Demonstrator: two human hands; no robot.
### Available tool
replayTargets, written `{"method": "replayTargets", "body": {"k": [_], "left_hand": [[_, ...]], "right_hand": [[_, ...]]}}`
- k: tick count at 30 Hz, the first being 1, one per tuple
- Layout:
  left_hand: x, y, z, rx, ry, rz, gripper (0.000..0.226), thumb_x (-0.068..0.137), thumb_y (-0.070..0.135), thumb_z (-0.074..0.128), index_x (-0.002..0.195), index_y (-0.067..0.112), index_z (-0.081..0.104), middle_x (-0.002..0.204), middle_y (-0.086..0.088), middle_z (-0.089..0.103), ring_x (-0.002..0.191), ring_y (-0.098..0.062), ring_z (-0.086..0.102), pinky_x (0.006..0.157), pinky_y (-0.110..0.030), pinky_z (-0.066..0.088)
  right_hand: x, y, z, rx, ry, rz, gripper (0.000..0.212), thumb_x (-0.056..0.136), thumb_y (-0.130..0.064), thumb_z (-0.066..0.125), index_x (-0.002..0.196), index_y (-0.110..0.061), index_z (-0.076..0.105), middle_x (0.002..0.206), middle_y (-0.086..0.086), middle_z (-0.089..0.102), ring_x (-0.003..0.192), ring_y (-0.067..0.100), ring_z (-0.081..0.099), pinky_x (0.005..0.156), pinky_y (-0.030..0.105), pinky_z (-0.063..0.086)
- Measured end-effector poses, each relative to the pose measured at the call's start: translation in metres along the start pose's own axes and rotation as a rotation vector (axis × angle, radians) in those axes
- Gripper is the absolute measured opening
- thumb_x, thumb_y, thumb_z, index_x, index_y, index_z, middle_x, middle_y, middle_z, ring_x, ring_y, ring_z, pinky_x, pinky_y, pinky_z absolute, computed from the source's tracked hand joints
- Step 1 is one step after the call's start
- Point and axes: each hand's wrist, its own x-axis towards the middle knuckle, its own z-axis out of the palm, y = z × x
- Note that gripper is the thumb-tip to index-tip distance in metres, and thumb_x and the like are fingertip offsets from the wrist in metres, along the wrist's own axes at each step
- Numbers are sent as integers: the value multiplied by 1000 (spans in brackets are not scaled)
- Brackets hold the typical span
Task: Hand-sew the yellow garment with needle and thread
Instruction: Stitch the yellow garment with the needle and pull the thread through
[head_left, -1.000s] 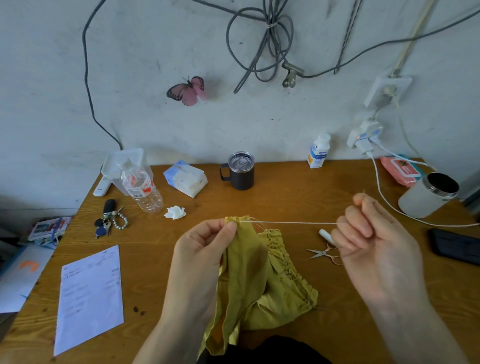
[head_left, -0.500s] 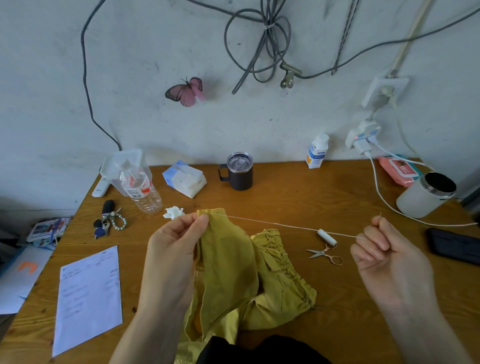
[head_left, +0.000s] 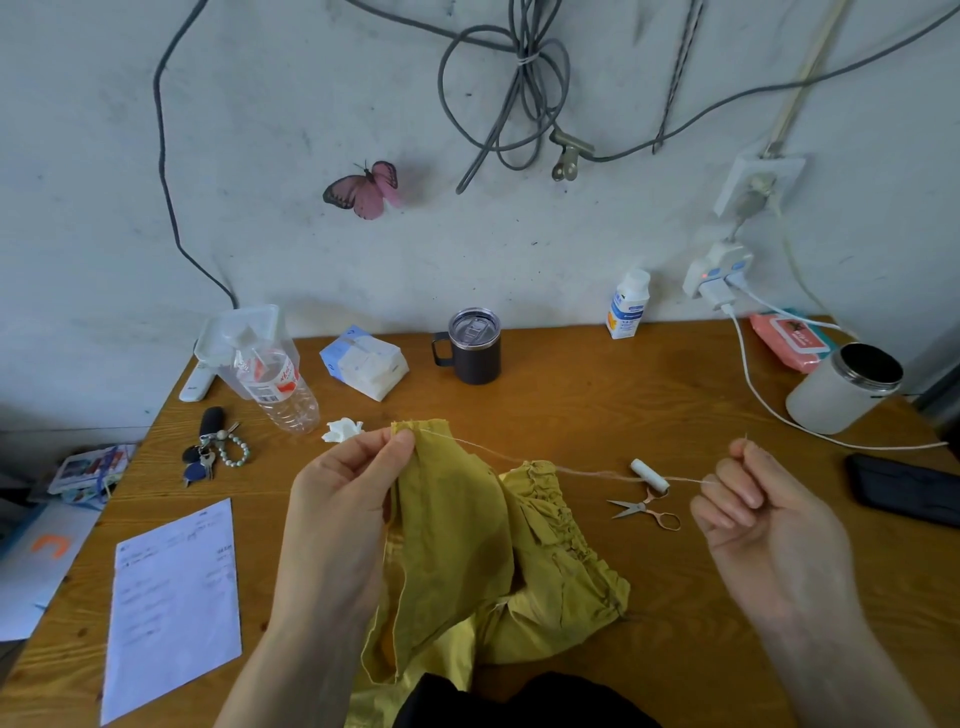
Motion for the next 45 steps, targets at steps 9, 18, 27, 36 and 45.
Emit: {"method": "replayTargets", "body": {"k": [9,18,27,36,45], "left_hand": [[-10,-1,9,17,-69,-29,15,67,27,67,70,17,78,68,-8,74,59,-14,71,52,-19,54],[-20,-1,14,8,-140,-21,16,68,27,66,69,15,77,64,-6,72,56,-12,67,52,-19,53],[-26,0,18,99,-138,14,25,65,33,63,76,15,77,70,-6,75,60,-10,70,51,-12,51],[-25,-3,20,108,-129,57,22,65,32,65,77,19,77,70,-5,74,61,-9,68,56,-16,54],[-24,-15,19,295,-32,331,16,80,13,69,76,28,73,72,10,73,64,1,65,55,-8,48]], "right_hand": [[-25,22,43,-461,-380,-125,16,82,-19,48,78,-16,63,52,-3,43,46,10,37,45,18,37],[-38,39,79,-1157,-627,-683,18,90,-29,55,91,-17,69,60,-15,56,57,5,58,53,16,46],[-40,44,85,-1289,-542,-689,29,86,-36,48,88,-13,66,63,-10,61,55,4,57,51,17,47],[-41,40,86,-1353,-515,-704,29,86,-35,48,88,-13,67,61,-6,63,53,5,57,49,14,46],[-42,40,87,-1396,-505,-735,13,89,-25,58,85,-15,65,57,-8,60,50,6,57,46,18,45]]}}
